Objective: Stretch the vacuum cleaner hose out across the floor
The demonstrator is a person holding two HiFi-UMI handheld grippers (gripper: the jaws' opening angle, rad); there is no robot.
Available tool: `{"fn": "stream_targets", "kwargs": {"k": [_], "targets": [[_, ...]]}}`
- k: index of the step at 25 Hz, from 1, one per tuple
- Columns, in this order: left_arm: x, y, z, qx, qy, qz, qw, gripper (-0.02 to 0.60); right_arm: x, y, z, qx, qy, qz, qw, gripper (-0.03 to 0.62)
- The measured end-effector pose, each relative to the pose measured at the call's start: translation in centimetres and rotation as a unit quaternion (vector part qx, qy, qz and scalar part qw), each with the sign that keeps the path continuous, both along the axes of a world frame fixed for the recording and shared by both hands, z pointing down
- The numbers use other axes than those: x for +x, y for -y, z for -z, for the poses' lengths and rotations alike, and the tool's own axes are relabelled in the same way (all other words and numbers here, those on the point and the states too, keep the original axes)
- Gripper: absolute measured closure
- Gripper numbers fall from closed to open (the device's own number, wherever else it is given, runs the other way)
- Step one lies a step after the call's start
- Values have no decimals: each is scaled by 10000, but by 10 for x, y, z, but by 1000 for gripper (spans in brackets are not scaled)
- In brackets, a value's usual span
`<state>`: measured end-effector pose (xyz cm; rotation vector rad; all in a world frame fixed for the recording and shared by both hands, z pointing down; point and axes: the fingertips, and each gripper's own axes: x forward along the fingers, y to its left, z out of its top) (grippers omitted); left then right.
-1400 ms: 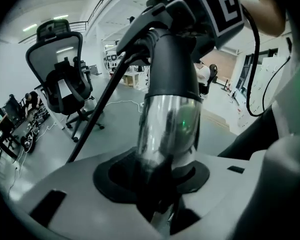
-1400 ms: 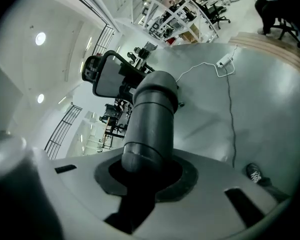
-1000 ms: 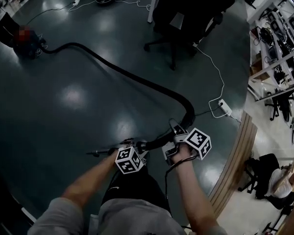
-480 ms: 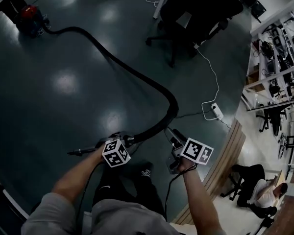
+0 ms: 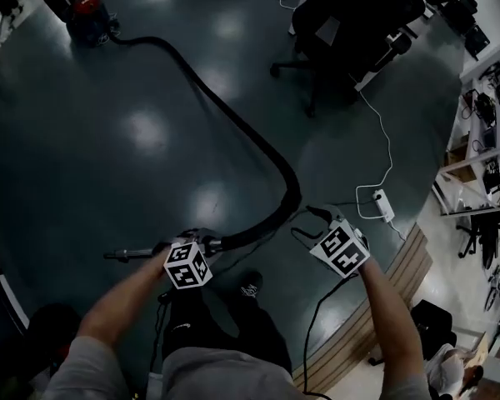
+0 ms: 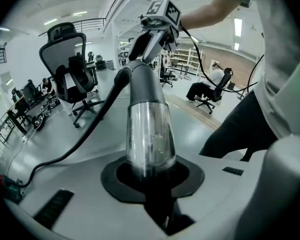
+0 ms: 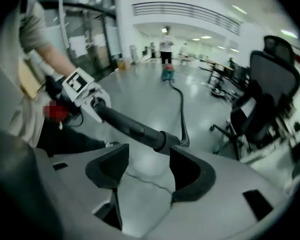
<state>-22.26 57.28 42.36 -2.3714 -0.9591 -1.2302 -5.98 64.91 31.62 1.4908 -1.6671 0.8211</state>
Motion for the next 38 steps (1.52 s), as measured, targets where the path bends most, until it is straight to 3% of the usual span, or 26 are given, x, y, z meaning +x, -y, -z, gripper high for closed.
{"fn": "stream_targets", "kwargs": {"k": [1,3,7,10,14,21,24,30,34,38], "targets": [[-3,-9,-6,17,29,33,10000,494,-3,-8,-8,-75,-239,688,9973,355],[-11,-26,-24,32,87,59,9999,494,-17,-14,-28,-122,-576,1891,9802,355],[-33,-40,-50,222,153,6,9996,493,-69,0,-71,-552,-550,3834,9203,355],[-49,-43,-55,288,147,-127,9994,494,-105,-3,-102,-1182,-189,4567,8815,356],[-90,-47,-76,244,365,-279,9986,492,-148,-17,-140,-1772,252,4821,8576,385],[-141,-62,-163,-69,926,-164,9955,494,-205,-38,-213,-1802,1031,4759,8547,410],[-157,-88,-211,-7,912,-69,9958,493,-222,-63,-262,-1647,1140,4721,8585,413],[-168,-103,-329,484,717,114,9962,494,-238,-86,-383,-1490,1044,4697,8639,413],[-173,-108,-408,490,667,133,9965,494,-245,-91,-458,-1430,1084,4720,8632,416],[-187,-122,-469,257,777,166,9965,494,-257,-99,-514,-1370,1123,4754,8618,418]]}}
